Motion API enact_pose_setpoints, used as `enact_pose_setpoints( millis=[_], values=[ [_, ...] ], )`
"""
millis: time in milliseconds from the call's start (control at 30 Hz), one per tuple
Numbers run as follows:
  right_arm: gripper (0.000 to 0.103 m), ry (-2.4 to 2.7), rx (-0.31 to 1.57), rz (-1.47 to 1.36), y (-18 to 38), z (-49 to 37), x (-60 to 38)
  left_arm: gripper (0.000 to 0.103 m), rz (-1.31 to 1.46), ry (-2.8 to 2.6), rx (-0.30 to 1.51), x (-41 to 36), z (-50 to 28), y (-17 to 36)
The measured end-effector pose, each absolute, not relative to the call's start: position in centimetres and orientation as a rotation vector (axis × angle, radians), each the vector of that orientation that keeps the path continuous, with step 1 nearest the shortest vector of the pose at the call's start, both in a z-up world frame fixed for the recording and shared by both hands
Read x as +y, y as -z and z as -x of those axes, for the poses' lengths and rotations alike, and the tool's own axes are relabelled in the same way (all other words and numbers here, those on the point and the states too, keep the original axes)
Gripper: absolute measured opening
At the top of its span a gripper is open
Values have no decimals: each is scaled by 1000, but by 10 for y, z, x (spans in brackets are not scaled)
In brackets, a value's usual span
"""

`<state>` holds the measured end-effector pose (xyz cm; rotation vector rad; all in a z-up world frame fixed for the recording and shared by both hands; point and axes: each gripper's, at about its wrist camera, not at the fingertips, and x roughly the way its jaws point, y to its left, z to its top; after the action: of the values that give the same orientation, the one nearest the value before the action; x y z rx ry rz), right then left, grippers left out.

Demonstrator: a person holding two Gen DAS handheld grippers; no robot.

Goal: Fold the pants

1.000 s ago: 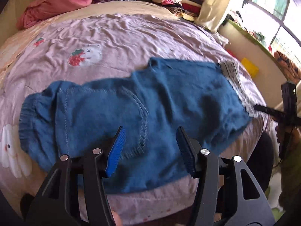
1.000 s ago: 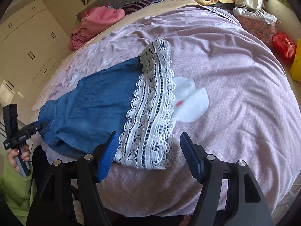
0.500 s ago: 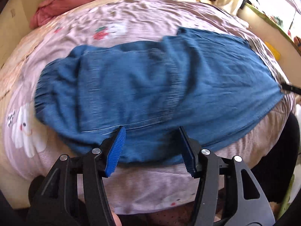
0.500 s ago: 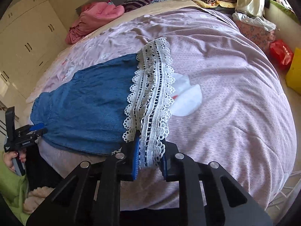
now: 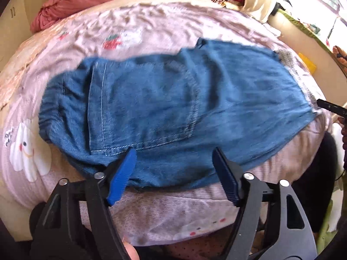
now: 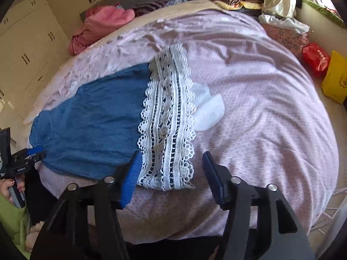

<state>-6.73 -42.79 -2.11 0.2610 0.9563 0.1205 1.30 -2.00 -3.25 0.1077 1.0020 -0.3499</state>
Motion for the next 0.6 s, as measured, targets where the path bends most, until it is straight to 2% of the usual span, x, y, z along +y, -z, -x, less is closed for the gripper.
enact_pose_setpoints(
  millis=[100,333,600],
  values=[
    [63,-113,934,-278,15,75,-429,72,-110,379,962,-27,-10,15],
    [71,-106,868,-306,0,88,-419,93,-145,448,896,-60,-14,-11],
    [79,-80,849,-325,-2,93,-413,93,-251,532,827,-123,-33,-40]
  ],
)
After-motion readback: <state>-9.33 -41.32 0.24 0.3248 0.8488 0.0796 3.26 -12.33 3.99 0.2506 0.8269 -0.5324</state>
